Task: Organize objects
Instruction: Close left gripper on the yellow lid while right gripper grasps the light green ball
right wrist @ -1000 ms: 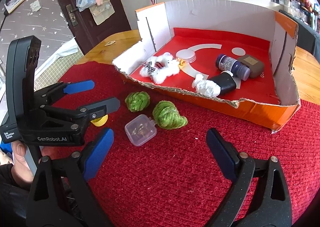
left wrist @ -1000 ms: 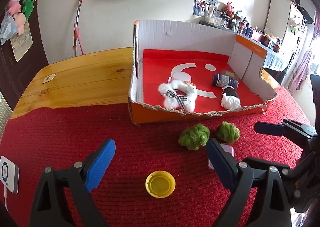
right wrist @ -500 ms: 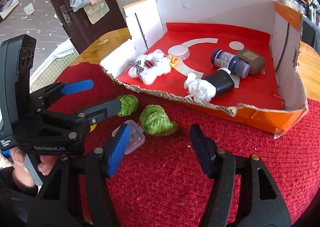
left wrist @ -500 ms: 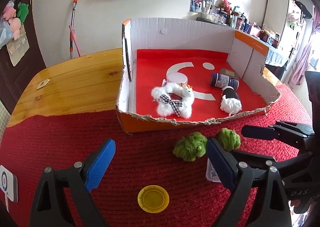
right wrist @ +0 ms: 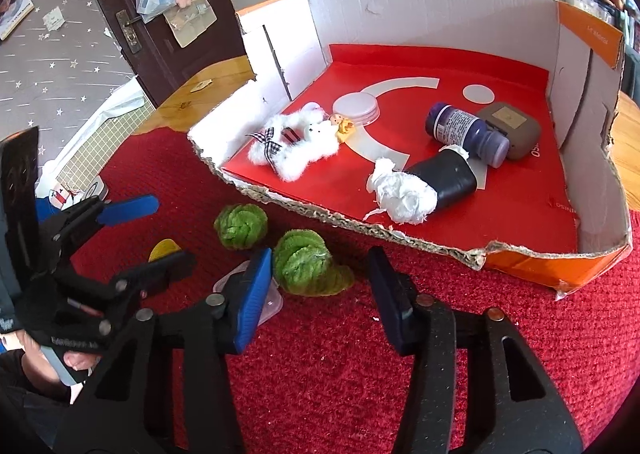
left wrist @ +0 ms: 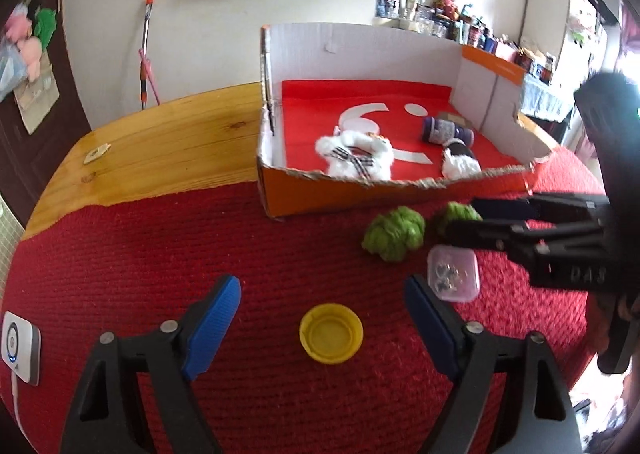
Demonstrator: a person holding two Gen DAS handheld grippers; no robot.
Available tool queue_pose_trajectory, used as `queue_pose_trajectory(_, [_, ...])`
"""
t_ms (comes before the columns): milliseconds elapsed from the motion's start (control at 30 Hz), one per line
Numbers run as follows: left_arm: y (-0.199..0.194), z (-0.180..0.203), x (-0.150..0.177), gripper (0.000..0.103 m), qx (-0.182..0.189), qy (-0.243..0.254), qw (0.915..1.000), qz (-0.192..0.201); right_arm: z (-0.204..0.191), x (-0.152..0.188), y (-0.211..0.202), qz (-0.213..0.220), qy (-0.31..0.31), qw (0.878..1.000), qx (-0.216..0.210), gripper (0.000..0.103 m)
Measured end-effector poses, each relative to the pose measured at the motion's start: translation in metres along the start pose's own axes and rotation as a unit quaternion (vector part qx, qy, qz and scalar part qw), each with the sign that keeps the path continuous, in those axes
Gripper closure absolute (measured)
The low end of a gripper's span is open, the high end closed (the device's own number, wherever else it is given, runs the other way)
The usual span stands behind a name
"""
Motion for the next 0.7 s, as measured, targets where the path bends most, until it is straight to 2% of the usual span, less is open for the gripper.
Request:
queue_pose_trajectory(133, [0.003,0.002,0.006,0.030,0.003,0.001,1.0000,-0.002,0.002,0.001,0.000,0.002,0.002,1.000,-0.002,0.058])
queue_pose_trajectory(200, [0.006,-0.001,0.007,0.041,0.005,-0.008,0.9999,-0.006,0.002,0.001,0.000,0.002,0.002,1.000,-0.002,0.058])
queue_pose_trajectory(267, [0.008,-0.005,0.009,0.048,0.003,-0.016,0.9998,-0.006,0.001,0.001,0.000,0.003,0.001,1.000,-0.002,0.060])
queue_pose_trajectory(367, [0.005,-0.010,0.011,0.063,0.002,-0.023,0.9997,0.001,0.002,0.001,0.000,0.005,0.002,1.000,-0.008,0.066])
queue_pose_trajectory(433, [0.003,-0.013,0.012,0.072,-0.001,-0.029,0.9996,0.005,0.000,0.001,0.000,0.005,-0.001,1.000,-0.006,0.067])
queue_pose_trajectory(700, [-0.002,-0.011,0.008,0.073,0.006,-0.031,0.9994,0.015,-0.010,0.001,-0.003,0.010,-0.021,1.000,0.004,0.068])
Point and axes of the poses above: each gripper's, at about its wrist camera, not at the fingertips, and y roughly the way its jaws point, z to its right, x to its underside, the point moved 1 cm from there along y, roughly the way its jaws point, and after that the axes turned 6 degrees about -y, right-handed, at the moved point
